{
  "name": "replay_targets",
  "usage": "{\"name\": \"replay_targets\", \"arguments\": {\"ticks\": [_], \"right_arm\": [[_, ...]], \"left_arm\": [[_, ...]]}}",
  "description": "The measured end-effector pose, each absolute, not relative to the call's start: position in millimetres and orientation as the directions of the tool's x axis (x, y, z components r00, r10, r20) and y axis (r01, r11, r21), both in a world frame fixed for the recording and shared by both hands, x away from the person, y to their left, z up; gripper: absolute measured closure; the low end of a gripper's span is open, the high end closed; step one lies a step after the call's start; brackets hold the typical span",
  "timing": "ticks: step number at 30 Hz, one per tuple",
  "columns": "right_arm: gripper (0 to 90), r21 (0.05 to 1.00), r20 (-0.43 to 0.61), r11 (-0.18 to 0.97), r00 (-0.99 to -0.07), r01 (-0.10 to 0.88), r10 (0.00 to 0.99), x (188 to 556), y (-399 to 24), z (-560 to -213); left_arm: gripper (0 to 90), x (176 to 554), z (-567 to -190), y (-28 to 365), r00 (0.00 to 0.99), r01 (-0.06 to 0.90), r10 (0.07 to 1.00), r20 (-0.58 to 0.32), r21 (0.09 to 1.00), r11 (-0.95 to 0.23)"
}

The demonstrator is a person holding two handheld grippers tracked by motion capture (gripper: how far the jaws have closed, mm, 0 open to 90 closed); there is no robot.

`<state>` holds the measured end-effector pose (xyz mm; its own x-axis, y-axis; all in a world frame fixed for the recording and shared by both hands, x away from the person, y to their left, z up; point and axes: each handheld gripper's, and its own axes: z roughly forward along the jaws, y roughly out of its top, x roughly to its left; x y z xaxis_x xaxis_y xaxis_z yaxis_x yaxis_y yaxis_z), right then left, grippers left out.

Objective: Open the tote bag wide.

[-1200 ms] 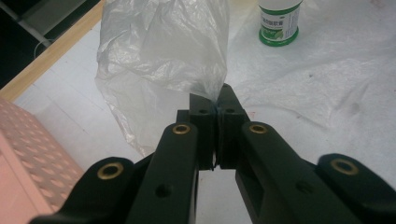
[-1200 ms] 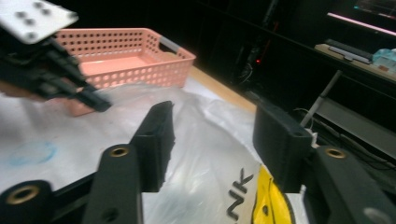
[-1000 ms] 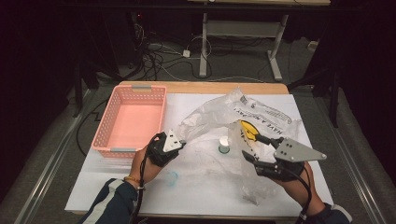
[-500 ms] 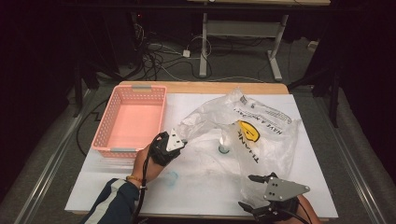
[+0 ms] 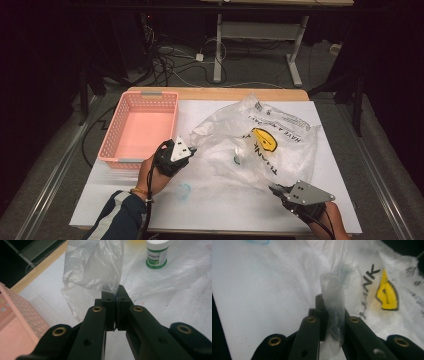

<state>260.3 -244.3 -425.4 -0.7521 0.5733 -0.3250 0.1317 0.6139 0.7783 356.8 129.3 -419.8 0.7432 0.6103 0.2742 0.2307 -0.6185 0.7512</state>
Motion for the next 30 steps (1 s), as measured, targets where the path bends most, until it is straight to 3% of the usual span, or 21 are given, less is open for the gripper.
{"name": "replay_targets", "arguments": {"ticks": [11,30], "right_arm": [[88.9,0.837,-0.373,0.544,-0.670,0.055,0.641,261.0,-257.9,-398.0],[89.1,0.865,-0.374,0.501,-0.639,0.020,0.672,289.0,-261.7,-387.3]], "left_arm": [[86.0,350.0,-402.4,145.8,0.710,0.210,0.648,0.275,0.796,-0.568],[86.0,341.1,-392.3,162.6,0.694,0.201,0.672,0.260,0.826,-0.527]]}}
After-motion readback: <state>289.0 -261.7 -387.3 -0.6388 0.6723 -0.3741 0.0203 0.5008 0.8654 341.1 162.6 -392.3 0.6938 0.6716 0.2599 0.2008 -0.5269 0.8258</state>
